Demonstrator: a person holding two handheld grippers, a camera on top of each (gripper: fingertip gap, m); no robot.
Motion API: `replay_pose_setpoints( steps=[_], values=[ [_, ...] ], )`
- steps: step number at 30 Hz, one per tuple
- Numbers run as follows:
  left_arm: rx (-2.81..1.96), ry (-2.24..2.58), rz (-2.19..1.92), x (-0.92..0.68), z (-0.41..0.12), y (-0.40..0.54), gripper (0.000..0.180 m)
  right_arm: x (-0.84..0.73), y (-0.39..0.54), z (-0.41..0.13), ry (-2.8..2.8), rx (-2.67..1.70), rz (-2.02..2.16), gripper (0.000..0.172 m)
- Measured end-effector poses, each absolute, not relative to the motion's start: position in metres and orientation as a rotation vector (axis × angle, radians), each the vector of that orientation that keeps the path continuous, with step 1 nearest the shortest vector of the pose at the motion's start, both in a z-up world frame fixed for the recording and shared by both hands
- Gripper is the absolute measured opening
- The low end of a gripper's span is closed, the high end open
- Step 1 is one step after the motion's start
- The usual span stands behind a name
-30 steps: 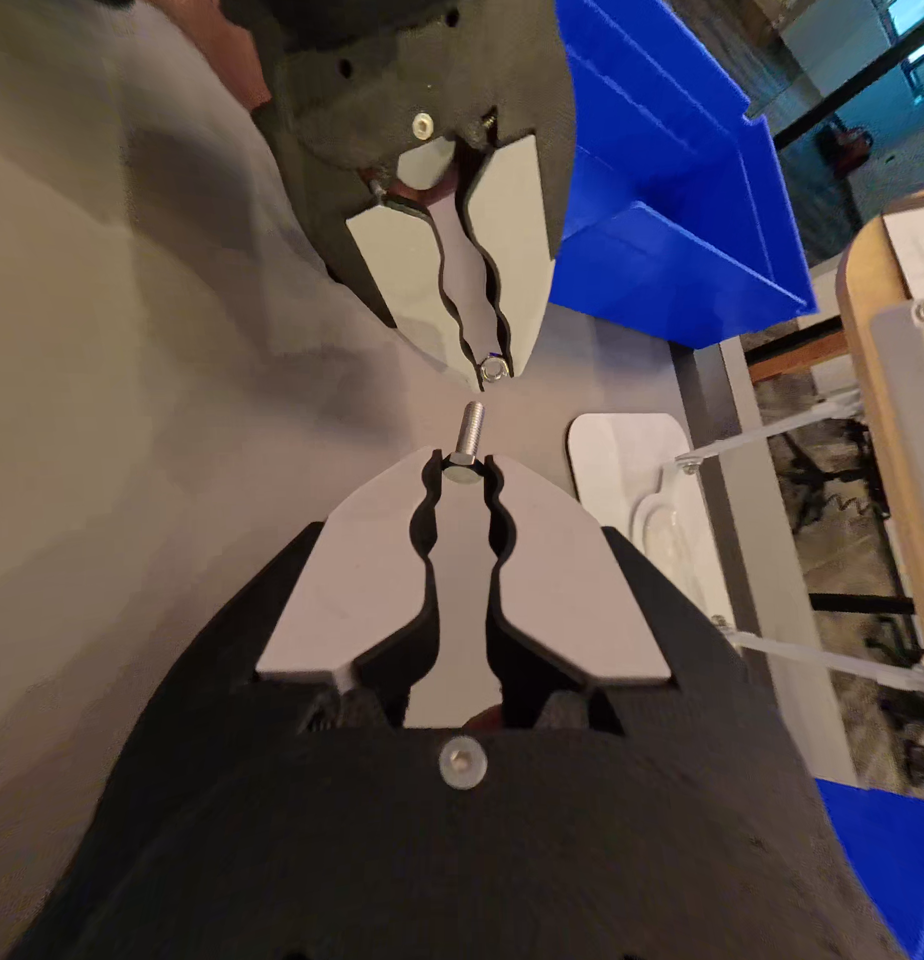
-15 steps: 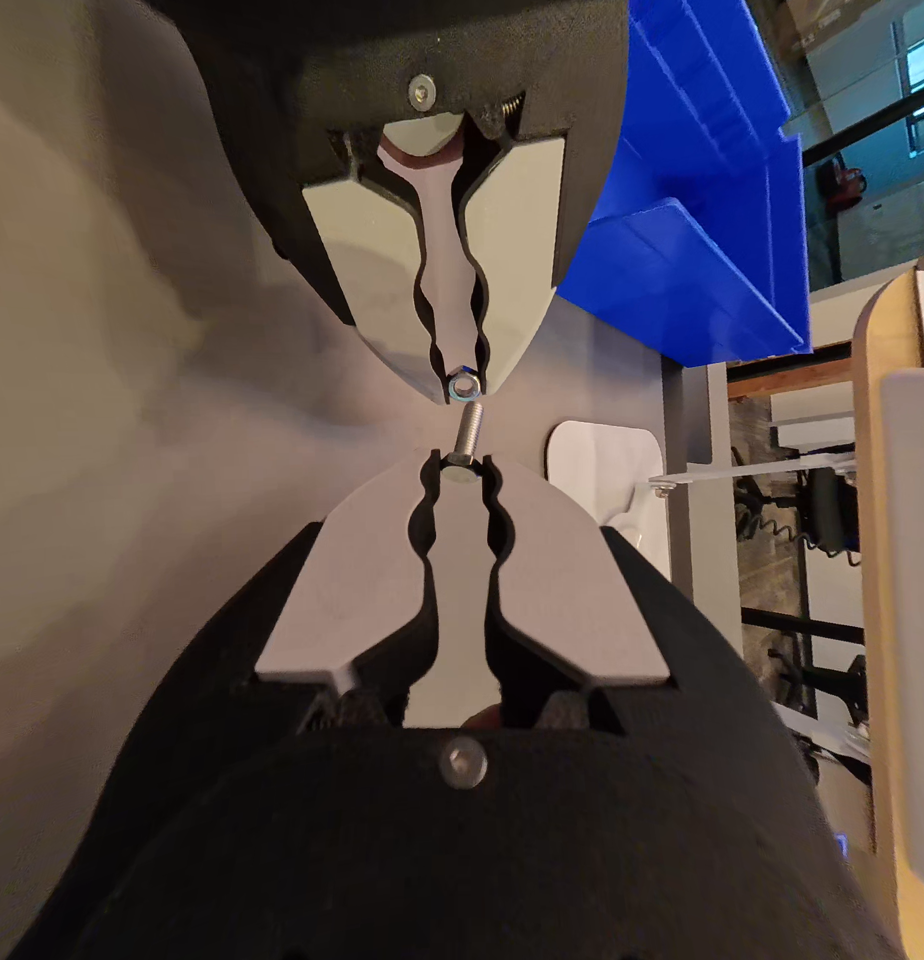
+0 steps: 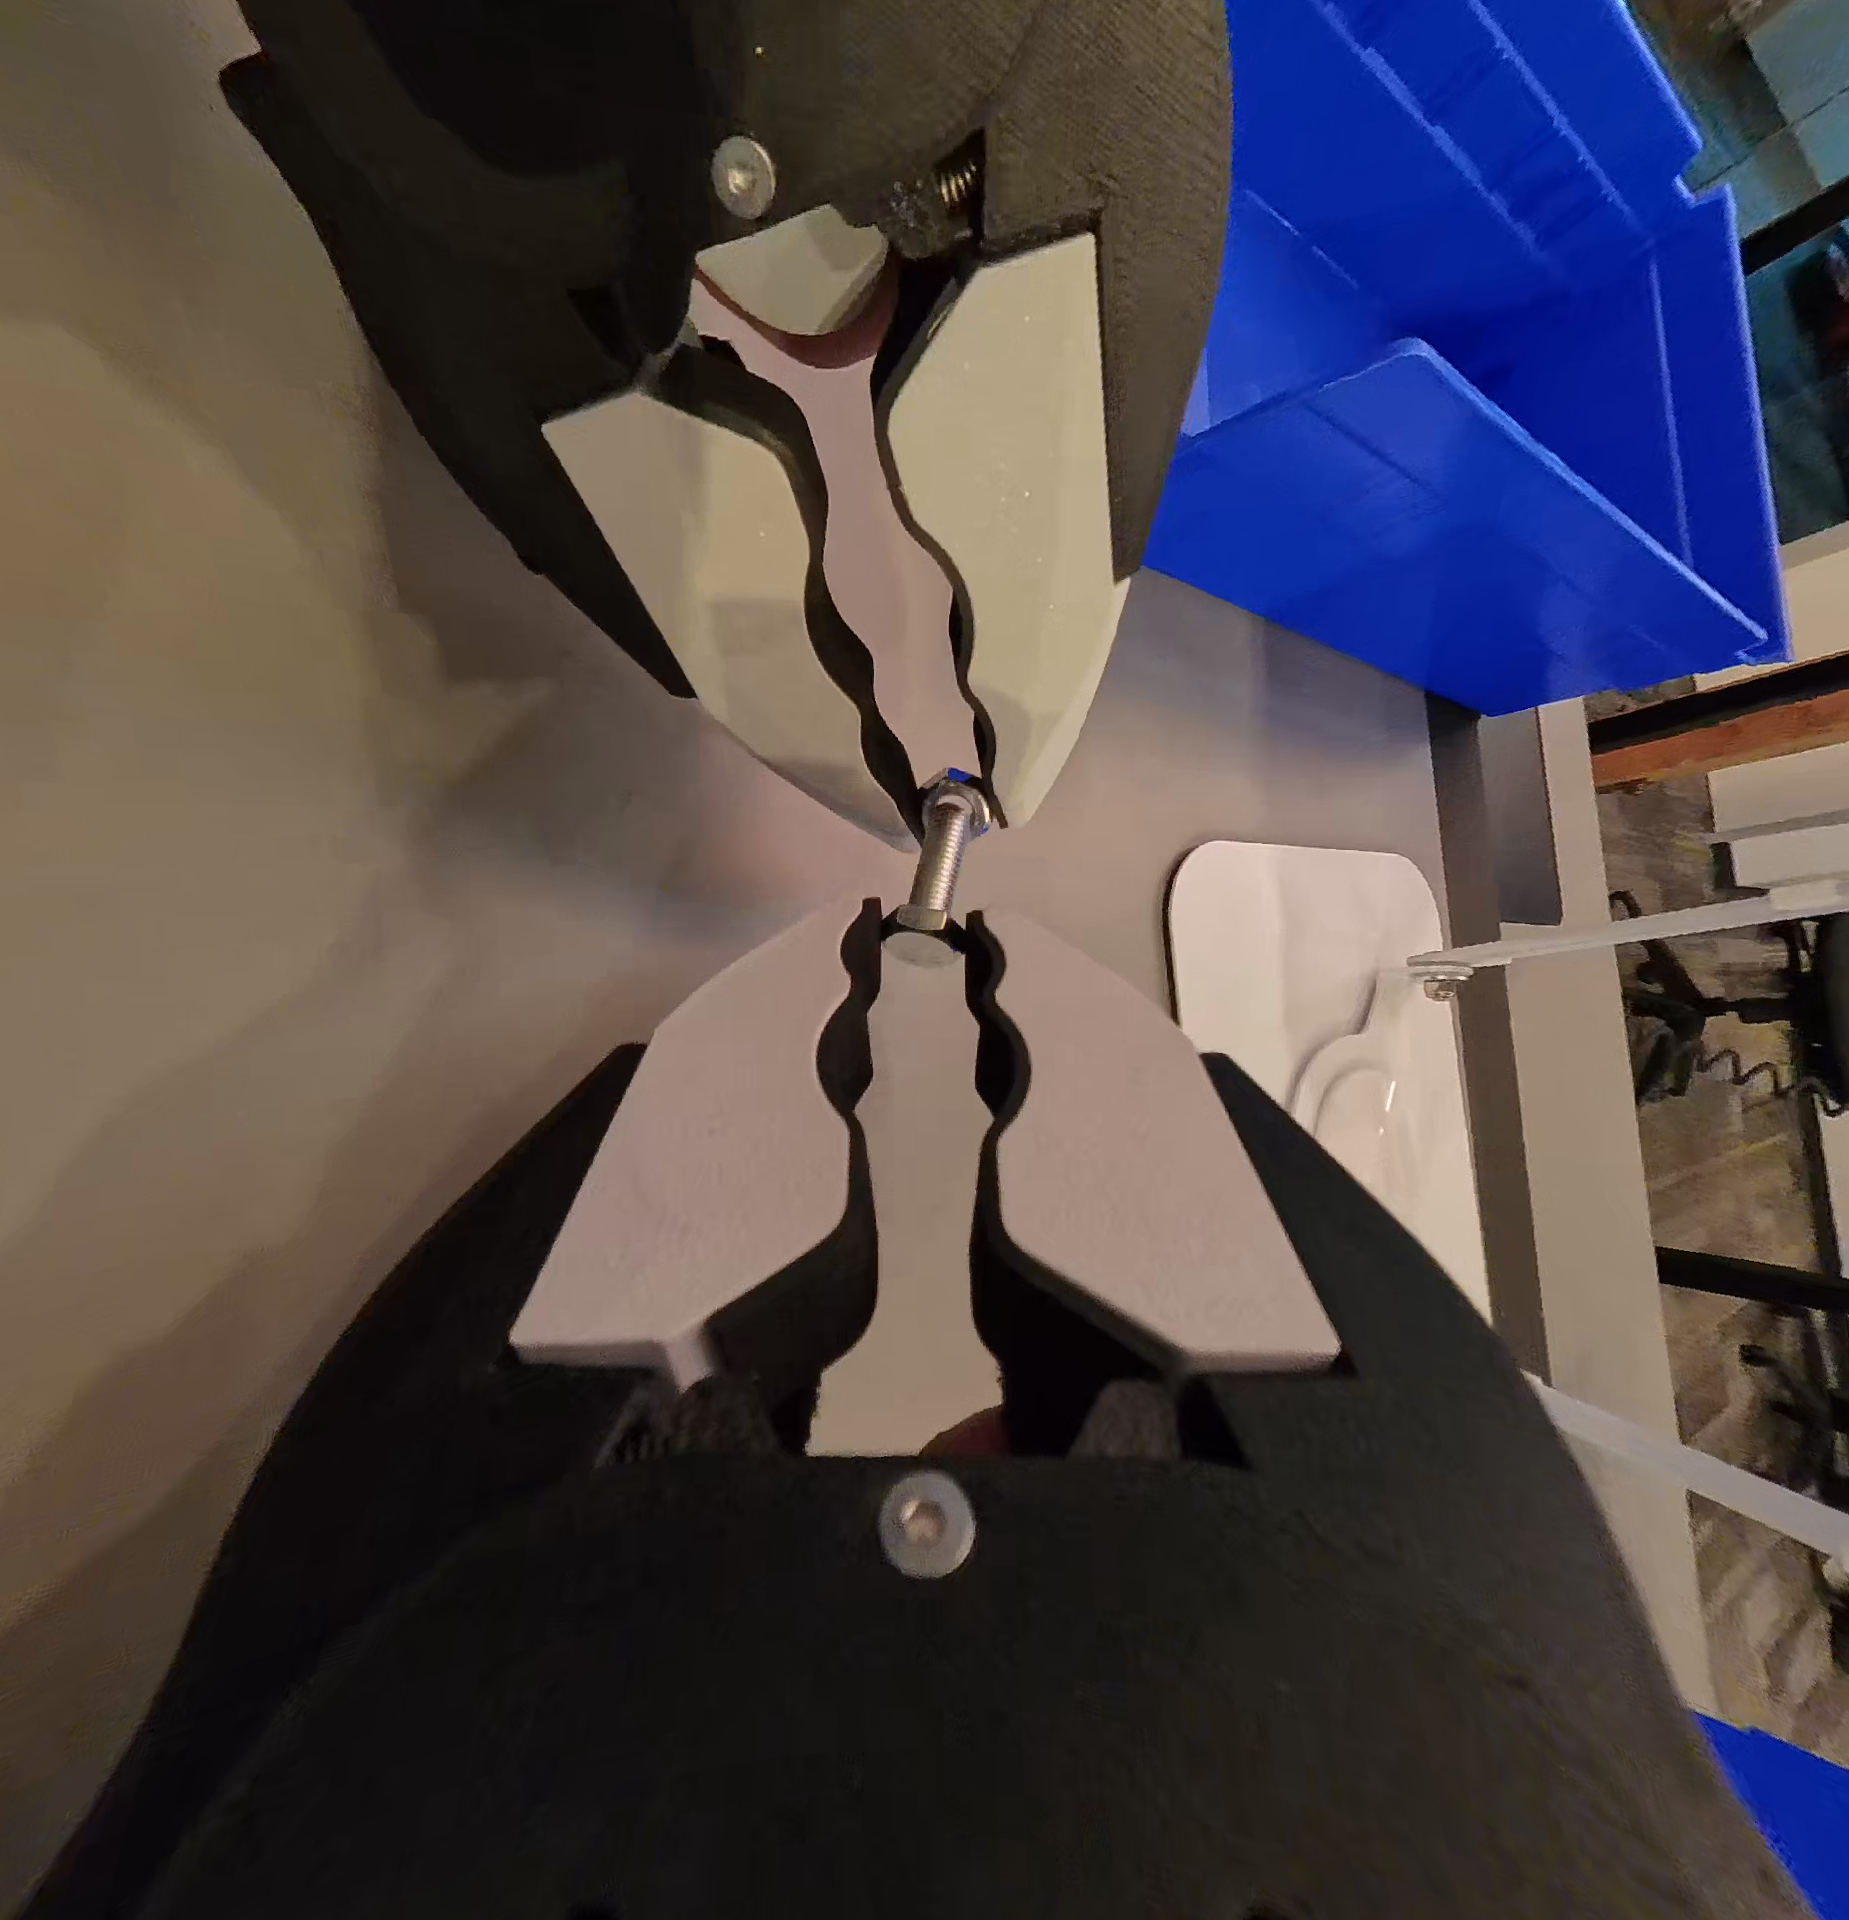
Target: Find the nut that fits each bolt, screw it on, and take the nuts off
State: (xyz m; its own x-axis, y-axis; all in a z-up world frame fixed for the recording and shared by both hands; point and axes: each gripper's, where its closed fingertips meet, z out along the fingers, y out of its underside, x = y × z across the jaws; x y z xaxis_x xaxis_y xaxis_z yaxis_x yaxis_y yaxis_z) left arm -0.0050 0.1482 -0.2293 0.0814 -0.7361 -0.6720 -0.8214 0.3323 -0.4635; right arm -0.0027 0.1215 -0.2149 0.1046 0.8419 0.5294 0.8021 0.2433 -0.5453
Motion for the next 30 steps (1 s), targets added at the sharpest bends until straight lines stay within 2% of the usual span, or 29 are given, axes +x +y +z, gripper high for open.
replay_pose_setpoints(
  steps=[30],
  values=[
    [-1.353, 1.651, 0.312, -0.0056, -0.2214, 0.1515, 0.014, -0.0025, 0.1227, -0.2215, -1.404, -1.933, 0.572, 0.015]
  ],
)
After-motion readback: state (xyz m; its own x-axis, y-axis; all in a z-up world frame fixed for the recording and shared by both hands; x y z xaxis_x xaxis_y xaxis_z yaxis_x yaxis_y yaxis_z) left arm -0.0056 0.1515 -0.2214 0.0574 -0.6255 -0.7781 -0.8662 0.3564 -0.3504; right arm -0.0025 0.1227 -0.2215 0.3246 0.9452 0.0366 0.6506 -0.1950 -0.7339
